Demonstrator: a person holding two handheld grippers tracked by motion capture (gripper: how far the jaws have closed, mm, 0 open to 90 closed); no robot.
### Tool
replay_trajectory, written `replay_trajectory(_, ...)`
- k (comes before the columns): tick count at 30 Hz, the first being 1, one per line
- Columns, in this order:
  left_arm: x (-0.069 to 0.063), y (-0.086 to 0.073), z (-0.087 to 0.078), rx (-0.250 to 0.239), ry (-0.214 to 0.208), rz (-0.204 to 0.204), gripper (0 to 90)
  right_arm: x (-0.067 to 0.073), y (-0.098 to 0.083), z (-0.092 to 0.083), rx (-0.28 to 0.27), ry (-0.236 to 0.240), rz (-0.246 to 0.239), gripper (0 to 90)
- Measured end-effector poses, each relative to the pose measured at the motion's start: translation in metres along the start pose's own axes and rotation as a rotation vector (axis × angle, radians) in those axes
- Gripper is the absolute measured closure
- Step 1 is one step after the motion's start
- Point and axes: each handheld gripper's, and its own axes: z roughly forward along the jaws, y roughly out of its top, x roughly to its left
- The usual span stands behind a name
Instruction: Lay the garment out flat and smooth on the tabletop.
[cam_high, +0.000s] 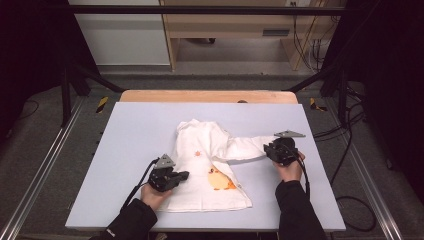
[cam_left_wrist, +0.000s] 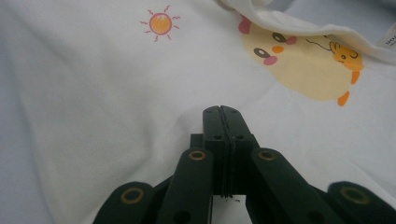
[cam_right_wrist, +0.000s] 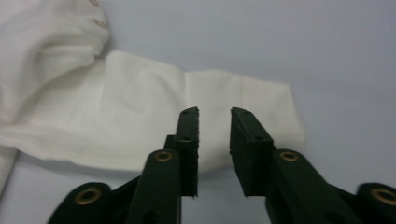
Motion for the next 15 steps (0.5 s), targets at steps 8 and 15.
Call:
replay_trajectory(8, 0.000, 0.000, 0.000, 0.000, -0.001, 0.000, 89.2, -0.016, 0.016, 0.017, -0.019, -0.001, -0.018, 43.3)
replay_trajectory(15, 0.000, 0.000, 0.000, 0.000, -0.003, -0.002, 89.2, -0.020, 0.007, 0.047, 0.070, -0.022, -0.037, 39.2)
